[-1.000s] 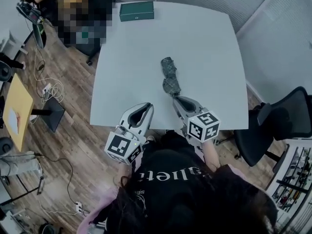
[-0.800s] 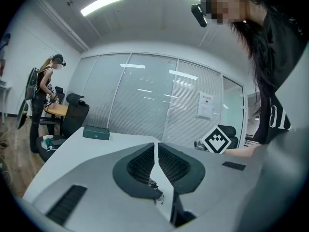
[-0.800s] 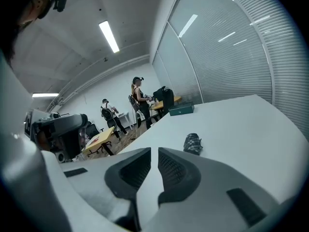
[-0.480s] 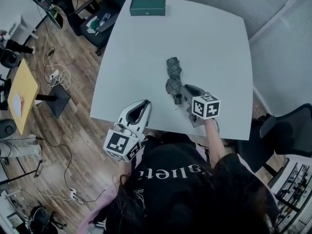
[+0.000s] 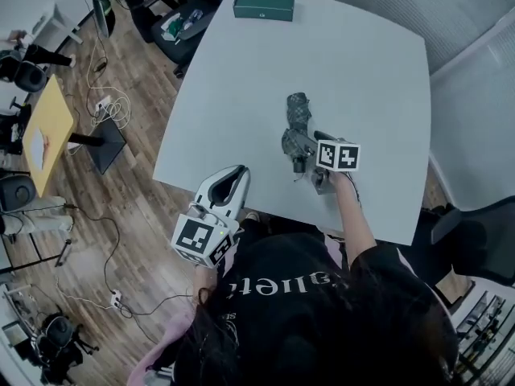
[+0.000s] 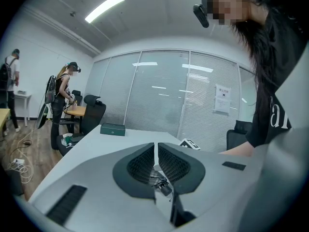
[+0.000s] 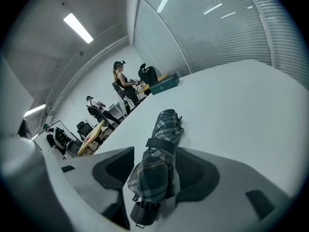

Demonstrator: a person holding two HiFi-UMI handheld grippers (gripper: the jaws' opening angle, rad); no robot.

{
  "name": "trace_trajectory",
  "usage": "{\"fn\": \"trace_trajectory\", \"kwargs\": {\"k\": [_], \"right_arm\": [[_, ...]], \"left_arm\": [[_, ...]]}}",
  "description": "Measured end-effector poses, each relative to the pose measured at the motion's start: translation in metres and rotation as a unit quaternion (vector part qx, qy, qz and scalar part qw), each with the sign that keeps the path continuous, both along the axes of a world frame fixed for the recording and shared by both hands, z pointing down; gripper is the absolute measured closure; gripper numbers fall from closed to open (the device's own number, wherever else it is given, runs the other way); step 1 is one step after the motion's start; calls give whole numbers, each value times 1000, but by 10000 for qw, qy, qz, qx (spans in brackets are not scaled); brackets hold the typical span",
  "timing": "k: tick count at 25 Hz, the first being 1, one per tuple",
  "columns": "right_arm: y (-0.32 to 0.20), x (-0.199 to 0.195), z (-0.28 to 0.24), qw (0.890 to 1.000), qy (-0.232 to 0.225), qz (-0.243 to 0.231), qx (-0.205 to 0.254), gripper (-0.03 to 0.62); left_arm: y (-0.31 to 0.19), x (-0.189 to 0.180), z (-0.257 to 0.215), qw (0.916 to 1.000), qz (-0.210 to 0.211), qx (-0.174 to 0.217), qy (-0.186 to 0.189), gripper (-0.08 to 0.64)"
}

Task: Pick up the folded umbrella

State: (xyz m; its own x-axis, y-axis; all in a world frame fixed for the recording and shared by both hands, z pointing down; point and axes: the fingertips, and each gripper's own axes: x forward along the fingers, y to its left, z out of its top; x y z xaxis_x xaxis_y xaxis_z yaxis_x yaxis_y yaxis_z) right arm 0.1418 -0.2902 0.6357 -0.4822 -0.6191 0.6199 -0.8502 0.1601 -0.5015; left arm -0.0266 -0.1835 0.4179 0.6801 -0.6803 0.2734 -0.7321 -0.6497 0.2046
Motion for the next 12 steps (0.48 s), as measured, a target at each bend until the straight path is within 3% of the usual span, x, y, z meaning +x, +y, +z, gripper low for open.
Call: {"fn": "trace_trajectory", "kwargs": {"k": [6,9,12], "right_arm": [[-17,-13,23,9995,44,6,-317,291],[-19,-23,40,9973,510,-236,-467,284],[-14,-28,56,9893,1322,-420,-445,282]], "left_arm": [[2,-11,3,9993,-351,-52,-72,522],[5,-18,6,9986,-515,-75,-121,522],[9,-23,7,9977,-644,-91,-163,522]]}}
